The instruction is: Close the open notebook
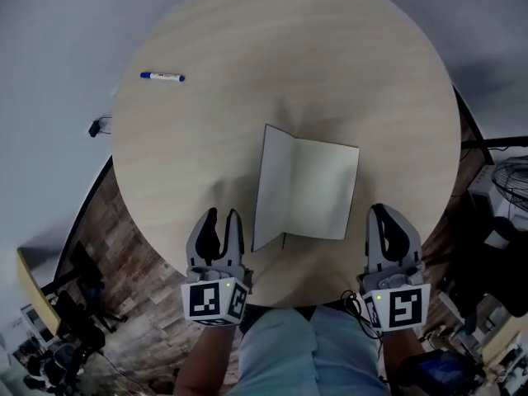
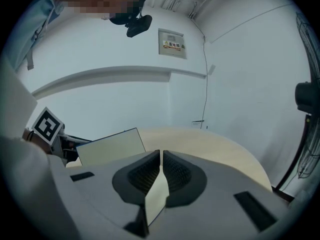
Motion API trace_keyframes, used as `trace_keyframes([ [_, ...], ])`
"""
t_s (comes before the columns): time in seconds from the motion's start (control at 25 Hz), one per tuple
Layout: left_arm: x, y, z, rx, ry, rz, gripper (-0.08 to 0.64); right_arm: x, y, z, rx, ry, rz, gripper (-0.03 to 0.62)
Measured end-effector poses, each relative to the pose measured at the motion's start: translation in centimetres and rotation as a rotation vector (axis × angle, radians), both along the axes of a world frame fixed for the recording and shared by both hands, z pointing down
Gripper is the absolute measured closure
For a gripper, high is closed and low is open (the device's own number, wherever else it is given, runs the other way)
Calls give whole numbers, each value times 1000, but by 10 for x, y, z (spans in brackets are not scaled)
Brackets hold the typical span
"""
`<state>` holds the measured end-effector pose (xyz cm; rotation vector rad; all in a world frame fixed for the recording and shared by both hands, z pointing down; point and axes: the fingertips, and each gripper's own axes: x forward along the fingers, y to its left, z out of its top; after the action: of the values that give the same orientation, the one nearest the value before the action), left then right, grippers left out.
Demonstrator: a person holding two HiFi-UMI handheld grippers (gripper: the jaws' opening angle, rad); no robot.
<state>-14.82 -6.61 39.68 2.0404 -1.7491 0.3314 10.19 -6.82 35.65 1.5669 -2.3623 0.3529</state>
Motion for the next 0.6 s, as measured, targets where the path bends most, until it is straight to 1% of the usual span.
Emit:
trace_keyframes([
  [0.12,23,-8,3,-11,-1,68,394,6,4,7,-16,-7,27,543],
  [0.24,51,-8,-3,-11,-5,129,394,20,10,4,-13,-21,55,543],
  [0.48,97,0,-11,-10,-19,219,397,52,23,-3,2,-36,106,543],
  [0.6,116,7,-6,-21,-23,261,417,66,33,0,1,-41,135,543],
])
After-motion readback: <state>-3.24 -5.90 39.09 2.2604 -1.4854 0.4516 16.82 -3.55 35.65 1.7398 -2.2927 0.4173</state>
